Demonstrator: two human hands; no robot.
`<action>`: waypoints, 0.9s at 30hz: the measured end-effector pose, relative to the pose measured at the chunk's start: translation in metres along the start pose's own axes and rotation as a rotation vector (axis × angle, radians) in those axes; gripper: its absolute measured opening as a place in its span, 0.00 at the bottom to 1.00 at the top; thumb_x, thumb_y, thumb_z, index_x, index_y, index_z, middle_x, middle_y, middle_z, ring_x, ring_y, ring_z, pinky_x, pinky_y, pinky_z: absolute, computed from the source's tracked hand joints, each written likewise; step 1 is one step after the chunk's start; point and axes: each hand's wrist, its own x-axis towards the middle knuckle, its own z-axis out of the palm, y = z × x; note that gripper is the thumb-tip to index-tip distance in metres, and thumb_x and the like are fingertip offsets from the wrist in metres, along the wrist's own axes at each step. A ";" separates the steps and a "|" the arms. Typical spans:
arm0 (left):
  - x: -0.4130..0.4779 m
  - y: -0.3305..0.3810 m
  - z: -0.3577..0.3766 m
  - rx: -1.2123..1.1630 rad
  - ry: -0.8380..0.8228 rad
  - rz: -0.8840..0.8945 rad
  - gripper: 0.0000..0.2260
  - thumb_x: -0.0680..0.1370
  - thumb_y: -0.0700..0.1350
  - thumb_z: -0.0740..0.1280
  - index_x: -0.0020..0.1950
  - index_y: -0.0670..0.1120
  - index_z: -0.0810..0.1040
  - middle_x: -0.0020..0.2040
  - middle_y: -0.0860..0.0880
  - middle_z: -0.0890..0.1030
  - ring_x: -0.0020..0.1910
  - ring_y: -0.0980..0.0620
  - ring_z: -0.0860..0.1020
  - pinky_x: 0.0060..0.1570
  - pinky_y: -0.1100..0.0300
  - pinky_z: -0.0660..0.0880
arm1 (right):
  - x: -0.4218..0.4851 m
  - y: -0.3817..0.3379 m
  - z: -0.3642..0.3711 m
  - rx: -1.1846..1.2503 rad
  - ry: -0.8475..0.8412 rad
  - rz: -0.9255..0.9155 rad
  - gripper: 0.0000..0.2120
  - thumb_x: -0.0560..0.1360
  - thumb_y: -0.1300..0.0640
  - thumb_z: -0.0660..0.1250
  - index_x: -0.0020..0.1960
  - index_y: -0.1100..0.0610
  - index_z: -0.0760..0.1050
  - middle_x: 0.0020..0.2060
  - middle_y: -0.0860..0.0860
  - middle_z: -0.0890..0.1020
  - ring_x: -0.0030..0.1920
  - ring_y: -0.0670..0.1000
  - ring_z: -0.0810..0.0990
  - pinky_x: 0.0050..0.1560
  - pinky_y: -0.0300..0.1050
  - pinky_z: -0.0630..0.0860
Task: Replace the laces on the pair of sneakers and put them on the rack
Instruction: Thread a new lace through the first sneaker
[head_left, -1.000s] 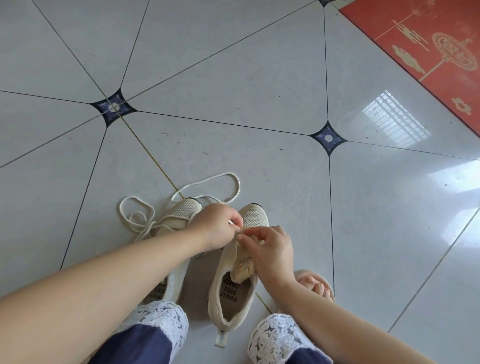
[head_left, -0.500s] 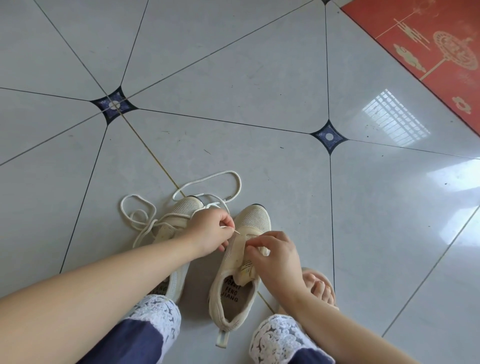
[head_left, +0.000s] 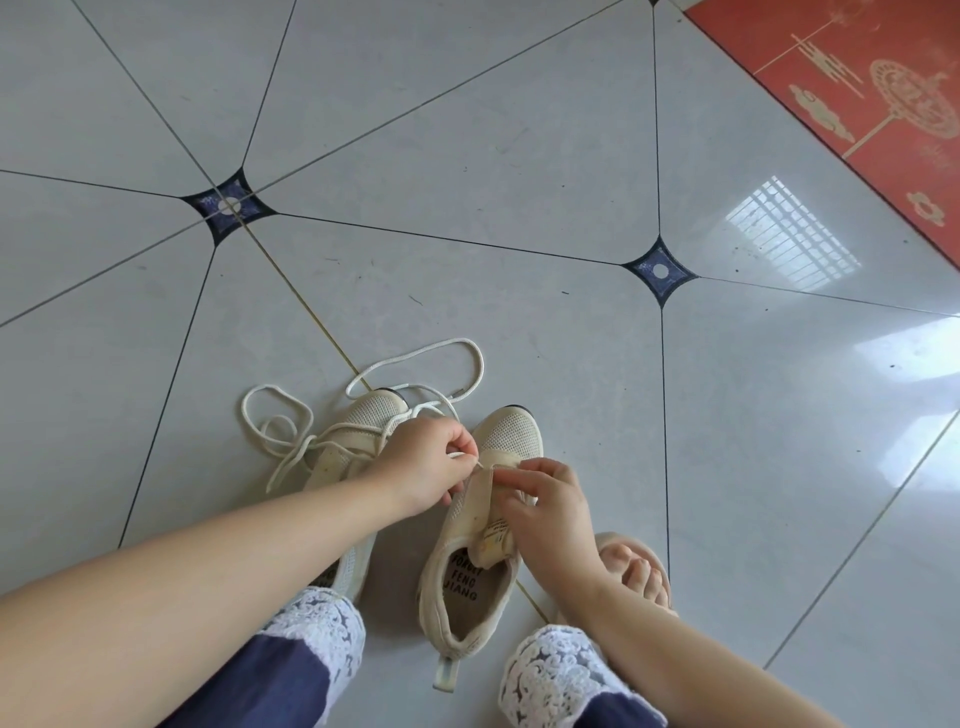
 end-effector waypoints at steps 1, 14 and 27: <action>0.000 0.000 0.001 -0.024 0.002 -0.006 0.08 0.75 0.39 0.65 0.37 0.48 0.74 0.29 0.51 0.78 0.18 0.63 0.72 0.23 0.73 0.67 | 0.000 -0.001 0.000 0.012 -0.010 0.012 0.15 0.73 0.64 0.62 0.50 0.50 0.82 0.54 0.46 0.70 0.59 0.47 0.71 0.64 0.48 0.68; 0.001 -0.003 0.011 -0.473 -0.017 -0.316 0.07 0.76 0.37 0.64 0.38 0.44 0.76 0.30 0.48 0.74 0.29 0.56 0.71 0.22 0.69 0.68 | -0.003 -0.002 0.004 0.283 -0.022 0.147 0.20 0.73 0.71 0.57 0.49 0.51 0.80 0.58 0.44 0.68 0.60 0.47 0.71 0.61 0.44 0.72; -0.007 -0.004 0.014 0.136 0.081 0.016 0.05 0.74 0.42 0.65 0.39 0.48 0.78 0.33 0.54 0.77 0.36 0.56 0.73 0.36 0.65 0.66 | 0.003 0.000 0.002 0.473 -0.029 0.272 0.18 0.73 0.73 0.59 0.47 0.55 0.81 0.59 0.47 0.69 0.61 0.54 0.74 0.60 0.53 0.74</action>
